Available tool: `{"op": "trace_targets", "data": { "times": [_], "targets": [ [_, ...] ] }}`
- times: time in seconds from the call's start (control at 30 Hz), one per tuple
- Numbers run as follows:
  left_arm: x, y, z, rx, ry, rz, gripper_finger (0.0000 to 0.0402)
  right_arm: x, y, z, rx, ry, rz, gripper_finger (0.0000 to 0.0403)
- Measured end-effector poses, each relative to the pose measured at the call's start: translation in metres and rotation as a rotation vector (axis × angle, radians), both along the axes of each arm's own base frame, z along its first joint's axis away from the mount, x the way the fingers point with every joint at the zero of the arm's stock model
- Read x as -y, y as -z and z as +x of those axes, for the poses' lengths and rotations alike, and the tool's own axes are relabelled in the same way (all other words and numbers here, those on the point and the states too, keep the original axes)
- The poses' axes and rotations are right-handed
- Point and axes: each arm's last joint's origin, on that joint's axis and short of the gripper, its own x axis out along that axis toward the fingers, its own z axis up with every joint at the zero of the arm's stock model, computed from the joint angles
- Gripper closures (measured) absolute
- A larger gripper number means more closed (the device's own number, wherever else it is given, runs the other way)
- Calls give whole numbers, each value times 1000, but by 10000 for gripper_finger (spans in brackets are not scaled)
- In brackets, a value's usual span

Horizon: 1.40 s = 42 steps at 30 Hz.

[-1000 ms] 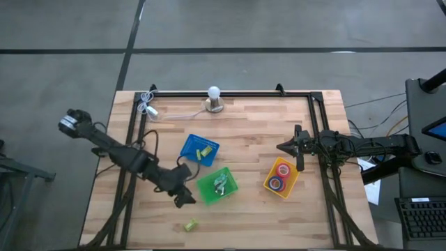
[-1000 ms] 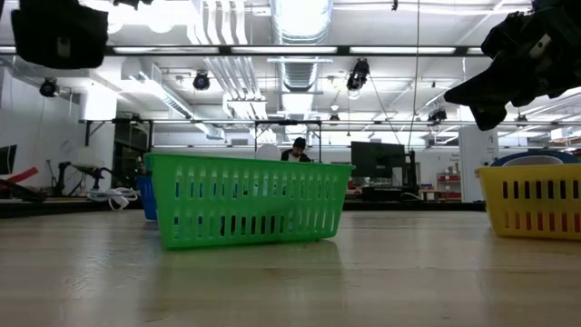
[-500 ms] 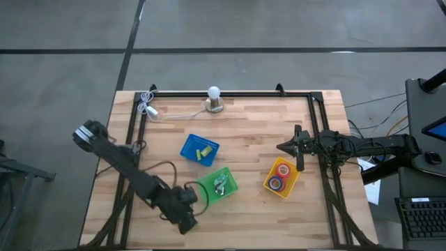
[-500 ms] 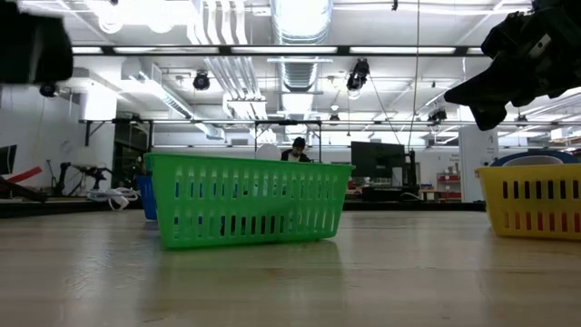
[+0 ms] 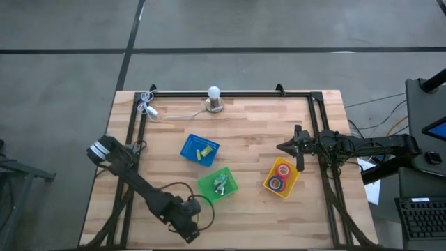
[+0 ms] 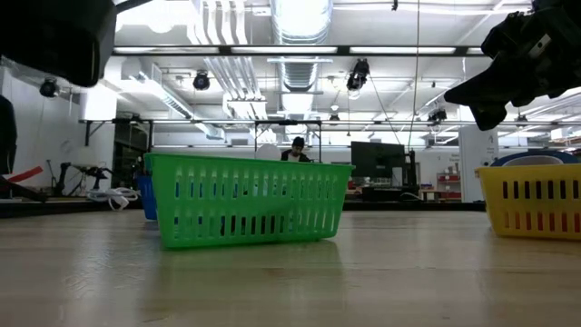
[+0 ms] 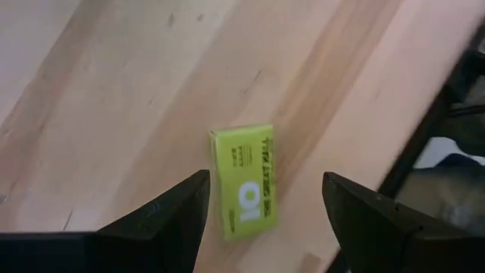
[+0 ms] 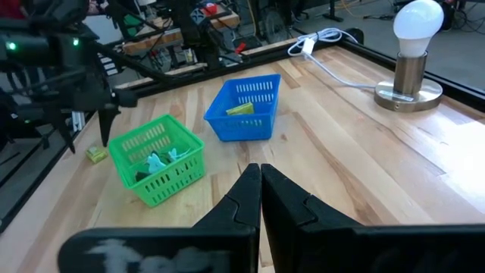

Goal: Pick and place Stapler, Stapler remover, tape
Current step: Put the green staple box into the blue bin

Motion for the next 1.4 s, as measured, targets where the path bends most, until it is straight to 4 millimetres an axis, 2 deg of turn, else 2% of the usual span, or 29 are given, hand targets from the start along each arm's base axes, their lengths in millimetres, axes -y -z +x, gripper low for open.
{"op": "trace_targets", "data": {
  "times": [0.17,0.37,0.47,0.63,0.7,0.97,1.13,1.23,1.4],
  "targets": [
    [7,12,8,-18,39,46,143,0,0,0,1,0,0,394],
    [6,21,9,-60,18,74,154,0,0,0,0,0,0,394],
    [4,22,9,-70,20,86,190,0,0,0,1,0,0,394],
    [2,25,7,-86,37,111,288,0,0,0,1,0,0,394],
    [0,25,8,-90,41,115,312,0,0,0,0,0,0,394],
    [-14,21,15,-108,-9,114,311,0,0,0,1,0,0,394],
    [-26,12,14,-121,-50,138,287,0,0,0,1,0,0,394],
    [-35,2,5,-165,-55,175,291,0,0,0,0,0,0,394],
    [-51,-29,-12,-180,-65,224,303,0,0,0,0,0,0,394]
  ]
}}
